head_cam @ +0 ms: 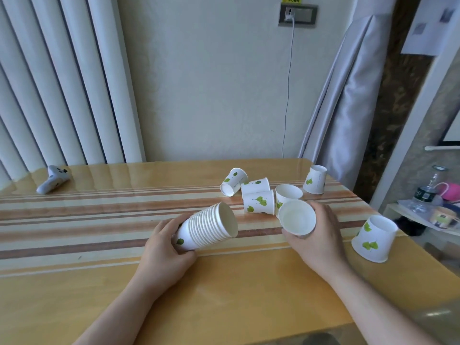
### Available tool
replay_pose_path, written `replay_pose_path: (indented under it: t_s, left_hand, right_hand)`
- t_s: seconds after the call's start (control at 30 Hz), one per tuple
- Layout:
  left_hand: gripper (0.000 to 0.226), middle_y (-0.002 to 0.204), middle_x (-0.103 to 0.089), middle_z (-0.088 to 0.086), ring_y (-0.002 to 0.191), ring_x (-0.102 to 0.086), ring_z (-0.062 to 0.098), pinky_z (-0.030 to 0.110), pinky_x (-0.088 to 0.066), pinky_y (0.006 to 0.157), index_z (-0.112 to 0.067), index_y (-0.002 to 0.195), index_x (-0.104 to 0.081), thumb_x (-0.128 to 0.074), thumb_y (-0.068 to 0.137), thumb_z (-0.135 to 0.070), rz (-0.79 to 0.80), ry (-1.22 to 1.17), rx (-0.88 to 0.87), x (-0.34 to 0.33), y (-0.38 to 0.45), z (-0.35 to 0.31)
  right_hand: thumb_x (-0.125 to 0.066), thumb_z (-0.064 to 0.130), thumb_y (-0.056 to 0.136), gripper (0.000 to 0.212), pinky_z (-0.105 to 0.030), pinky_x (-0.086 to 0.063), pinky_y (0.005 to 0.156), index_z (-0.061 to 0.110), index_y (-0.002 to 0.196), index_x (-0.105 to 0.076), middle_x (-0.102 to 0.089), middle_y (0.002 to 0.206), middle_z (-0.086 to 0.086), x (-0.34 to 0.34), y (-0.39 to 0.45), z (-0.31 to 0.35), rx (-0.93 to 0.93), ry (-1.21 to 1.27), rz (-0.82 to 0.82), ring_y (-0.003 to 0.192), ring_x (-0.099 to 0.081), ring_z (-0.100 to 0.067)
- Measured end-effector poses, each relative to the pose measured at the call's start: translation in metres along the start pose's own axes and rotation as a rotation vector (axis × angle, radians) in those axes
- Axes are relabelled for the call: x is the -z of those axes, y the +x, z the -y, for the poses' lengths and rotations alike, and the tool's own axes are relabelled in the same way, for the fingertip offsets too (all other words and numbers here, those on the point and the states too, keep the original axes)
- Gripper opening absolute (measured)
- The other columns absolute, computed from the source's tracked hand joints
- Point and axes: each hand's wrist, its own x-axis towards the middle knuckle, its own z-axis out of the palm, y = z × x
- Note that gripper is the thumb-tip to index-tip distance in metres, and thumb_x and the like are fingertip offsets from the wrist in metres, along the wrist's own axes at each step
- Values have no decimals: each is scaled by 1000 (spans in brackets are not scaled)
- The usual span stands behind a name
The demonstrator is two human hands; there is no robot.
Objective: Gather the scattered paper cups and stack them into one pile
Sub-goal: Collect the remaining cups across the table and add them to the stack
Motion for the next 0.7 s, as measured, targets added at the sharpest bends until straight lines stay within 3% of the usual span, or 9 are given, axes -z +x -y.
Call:
replay_pose_path:
  t_s: [0.07, 0.13, 0.2, 0.3, 0.4, 0.43, 0.53, 0.7]
  left_hand:
    - [80, 125, -62, -21, 113, -52, -22, 7, -38, 91, -36, 143, -64, -81, 71, -4, -1, 1, -3, 0, 0, 0]
    - [81, 125, -62, -20, 113, -53, -20, 8, -38, 91, -36, 143, -64, -82, 71, -4, 1, 2, 2, 0, 0, 0]
    - [80, 124, -62, -20, 112, -54, -19, 7, -38, 91, -36, 142, -65, -82, 71, -4, 5, 1, 11, 0, 0, 0]
    - [80, 123, -59, -26, 109, -53, -24, 5, -39, 89, -38, 141, -65, -81, 71, -3, -7, -8, 15, 0, -1, -3]
    - [80, 123, -59, -27, 111, -53, -24, 4, -40, 88, -40, 140, -64, -80, 71, -2, -14, -14, 17, 1, -1, -3]
    - [80, 122, -60, -26, 112, -54, -21, 5, -40, 89, -40, 139, -64, -79, 70, -3, -14, -14, 19, 1, -1, -3]
    - [81, 123, -62, -24, 115, -58, -9, 8, -40, 90, -42, 140, -64, -79, 69, -6, 2, -9, 27, 1, 0, 0]
    - [81, 124, -62, -23, 117, -59, -7, 8, -41, 90, -44, 140, -64, -79, 70, -7, -7, -14, 26, 1, 1, 2]
  right_hand:
    - [-93, 11, 77, 64, -28, -51, 81, 45, 114, -54, -69, 103, 30, -3, 1, 28, -197, 477, 54, 96, -67, 2]
    - [-87, 20, 77, 59, -33, -52, 81, 45, 121, -56, -74, 104, 23, -10, 3, 48, -325, 829, 110, 97, -70, -5]
    - [-84, 34, 69, 62, -34, -53, 79, 41, 126, -61, -75, 112, 9, -17, 4, 67, -354, 1004, 224, 101, -71, -15]
    - [-83, 29, 70, 66, -37, -55, 79, 32, 132, -60, -78, 109, 6, -30, -6, 90, -306, 984, 362, 97, -71, -16]
    - [-84, 13, 76, 63, -56, -63, 92, 30, 131, -59, -80, 114, -4, -45, -16, 97, -297, 920, 377, 102, -76, -28]
    - [-86, 13, 73, 68, -57, -63, 94, 33, 132, -59, -79, 116, -6, -49, -19, 95, -299, 907, 379, 103, -76, -30]
    - [-87, 17, 68, 75, -42, -62, 92, 44, 132, -60, -77, 121, -2, -54, -24, 92, -290, 850, 393, 105, -75, -23]
    - [-85, 20, 77, 80, -31, -61, 89, 67, 132, -53, -70, 128, 13, -58, -33, 85, -208, 759, 508, 110, -72, -10]
